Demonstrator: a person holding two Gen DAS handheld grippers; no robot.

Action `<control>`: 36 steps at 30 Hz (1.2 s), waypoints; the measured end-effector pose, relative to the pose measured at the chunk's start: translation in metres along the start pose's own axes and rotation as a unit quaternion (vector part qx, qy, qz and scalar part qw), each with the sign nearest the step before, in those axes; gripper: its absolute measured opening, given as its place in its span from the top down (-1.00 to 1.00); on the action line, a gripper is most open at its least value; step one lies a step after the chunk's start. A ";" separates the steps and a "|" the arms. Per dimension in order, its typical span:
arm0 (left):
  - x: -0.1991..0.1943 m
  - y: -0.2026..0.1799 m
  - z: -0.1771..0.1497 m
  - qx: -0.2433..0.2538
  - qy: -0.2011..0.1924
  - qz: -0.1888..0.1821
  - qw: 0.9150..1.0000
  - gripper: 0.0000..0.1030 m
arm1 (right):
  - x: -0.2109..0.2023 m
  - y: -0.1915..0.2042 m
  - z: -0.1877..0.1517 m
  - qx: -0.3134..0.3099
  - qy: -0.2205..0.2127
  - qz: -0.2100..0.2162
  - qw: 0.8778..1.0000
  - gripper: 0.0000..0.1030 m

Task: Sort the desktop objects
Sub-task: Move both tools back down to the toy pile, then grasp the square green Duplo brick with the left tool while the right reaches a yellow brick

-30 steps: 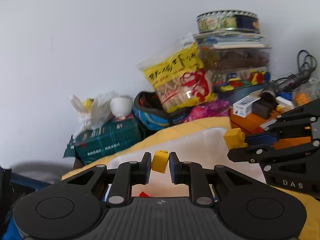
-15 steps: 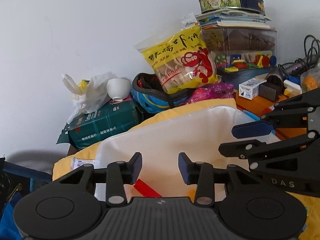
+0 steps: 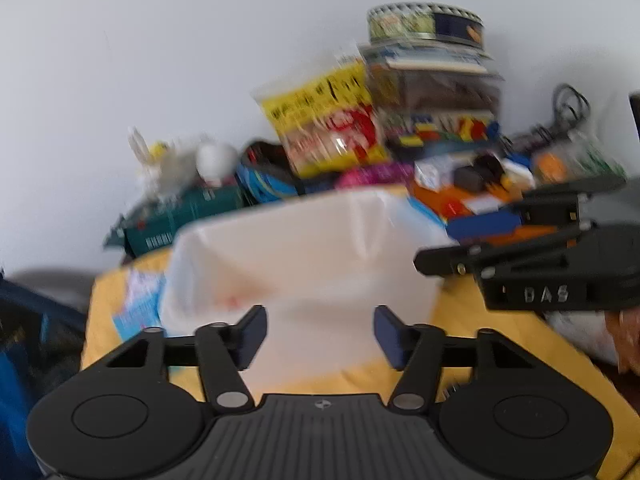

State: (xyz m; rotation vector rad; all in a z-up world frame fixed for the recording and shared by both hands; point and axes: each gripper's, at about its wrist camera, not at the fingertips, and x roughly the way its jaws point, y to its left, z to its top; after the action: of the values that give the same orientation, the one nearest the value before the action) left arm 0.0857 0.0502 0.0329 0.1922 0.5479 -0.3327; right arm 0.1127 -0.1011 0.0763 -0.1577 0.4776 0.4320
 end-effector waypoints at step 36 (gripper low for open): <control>0.033 -0.034 -0.108 0.003 0.162 -0.064 0.985 0.25 | -0.024 0.046 -0.115 -0.025 0.172 0.048 0.984 0.18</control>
State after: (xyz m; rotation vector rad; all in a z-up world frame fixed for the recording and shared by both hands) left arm 0.0482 0.0391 -0.0783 0.2189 0.8831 -0.4309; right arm 0.0259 -0.0970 -0.0152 -0.2598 0.8161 0.5144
